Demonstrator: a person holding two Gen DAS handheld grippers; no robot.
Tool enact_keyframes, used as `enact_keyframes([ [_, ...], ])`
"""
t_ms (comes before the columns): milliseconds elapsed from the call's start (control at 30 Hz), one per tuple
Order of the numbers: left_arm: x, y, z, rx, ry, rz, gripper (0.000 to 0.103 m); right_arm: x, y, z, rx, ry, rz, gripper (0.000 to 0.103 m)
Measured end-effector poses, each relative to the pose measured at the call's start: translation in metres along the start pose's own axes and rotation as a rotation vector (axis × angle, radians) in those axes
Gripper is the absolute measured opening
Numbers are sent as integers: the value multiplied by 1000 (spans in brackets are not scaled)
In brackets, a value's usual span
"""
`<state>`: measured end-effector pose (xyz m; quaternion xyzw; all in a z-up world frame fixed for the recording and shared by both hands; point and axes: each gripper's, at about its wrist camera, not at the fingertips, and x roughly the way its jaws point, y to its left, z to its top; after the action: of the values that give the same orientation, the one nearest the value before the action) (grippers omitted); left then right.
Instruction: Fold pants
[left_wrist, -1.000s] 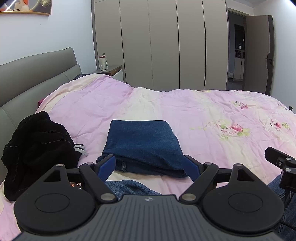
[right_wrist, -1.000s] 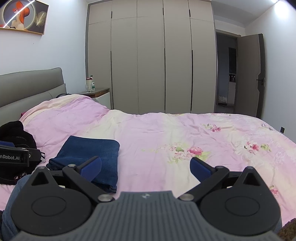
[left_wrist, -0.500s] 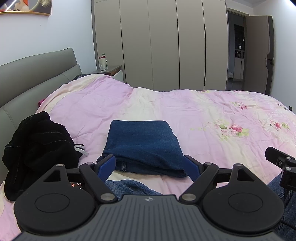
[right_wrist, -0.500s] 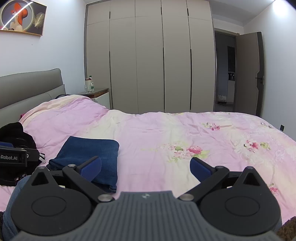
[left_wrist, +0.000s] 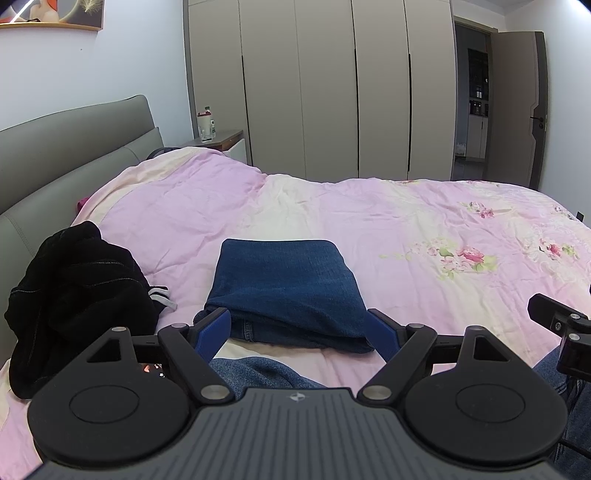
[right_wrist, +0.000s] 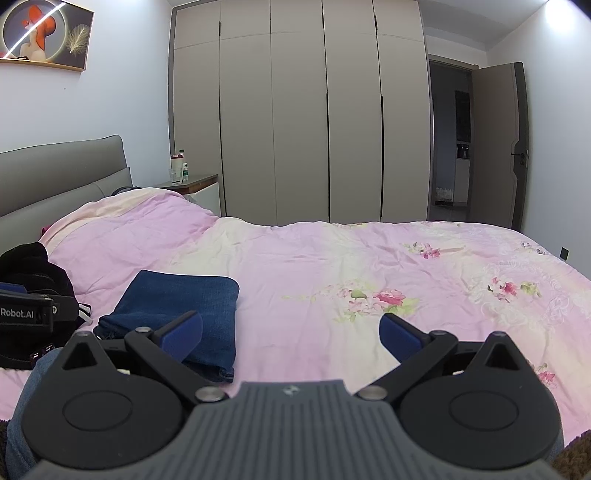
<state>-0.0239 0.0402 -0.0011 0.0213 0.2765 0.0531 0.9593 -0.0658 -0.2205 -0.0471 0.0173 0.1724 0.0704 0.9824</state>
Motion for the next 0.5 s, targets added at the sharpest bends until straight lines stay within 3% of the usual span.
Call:
enact_keyframes([
  [500, -3, 4, 2, 0, -9, -1, 96, 0, -2, 1, -4, 2, 5, 98],
])
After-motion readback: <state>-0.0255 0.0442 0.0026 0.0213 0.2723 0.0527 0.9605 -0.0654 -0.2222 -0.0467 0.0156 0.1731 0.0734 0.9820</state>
